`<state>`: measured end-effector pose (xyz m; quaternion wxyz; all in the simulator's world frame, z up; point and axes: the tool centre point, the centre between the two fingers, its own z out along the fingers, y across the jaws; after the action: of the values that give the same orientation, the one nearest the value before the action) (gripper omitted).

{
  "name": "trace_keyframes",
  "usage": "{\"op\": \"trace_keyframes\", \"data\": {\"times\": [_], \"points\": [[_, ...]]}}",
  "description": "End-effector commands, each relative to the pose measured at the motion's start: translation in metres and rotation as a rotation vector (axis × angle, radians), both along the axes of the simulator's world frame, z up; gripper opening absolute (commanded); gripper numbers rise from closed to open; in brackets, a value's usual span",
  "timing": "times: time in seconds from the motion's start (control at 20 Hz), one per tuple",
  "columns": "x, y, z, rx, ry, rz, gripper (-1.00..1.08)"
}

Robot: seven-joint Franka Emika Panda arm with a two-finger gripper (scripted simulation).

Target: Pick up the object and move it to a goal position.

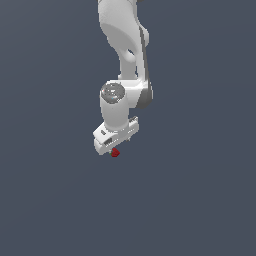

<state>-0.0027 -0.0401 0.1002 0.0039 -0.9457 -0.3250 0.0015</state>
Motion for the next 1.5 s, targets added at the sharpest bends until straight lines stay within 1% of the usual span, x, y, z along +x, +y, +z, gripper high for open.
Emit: {"op": "trace_keyframes", "data": {"times": [0.0,0.35,0.65,0.9,1.15,1.45], "points": [[0.000,-0.006,-0.005,-0.002,-0.001,0.064,1.00],[0.000,-0.020,-0.018,-0.004,-0.004,0.211,1.00],[-0.001,-0.027,-0.025,-0.005,-0.006,0.288,1.00],[-0.001,-0.030,-0.027,-0.005,-0.006,0.316,1.00],[-0.001,-0.030,-0.029,-0.005,-0.006,0.315,1.00],[-0.002,-0.030,-0.051,-0.005,-0.006,0.317,1.00]]}}
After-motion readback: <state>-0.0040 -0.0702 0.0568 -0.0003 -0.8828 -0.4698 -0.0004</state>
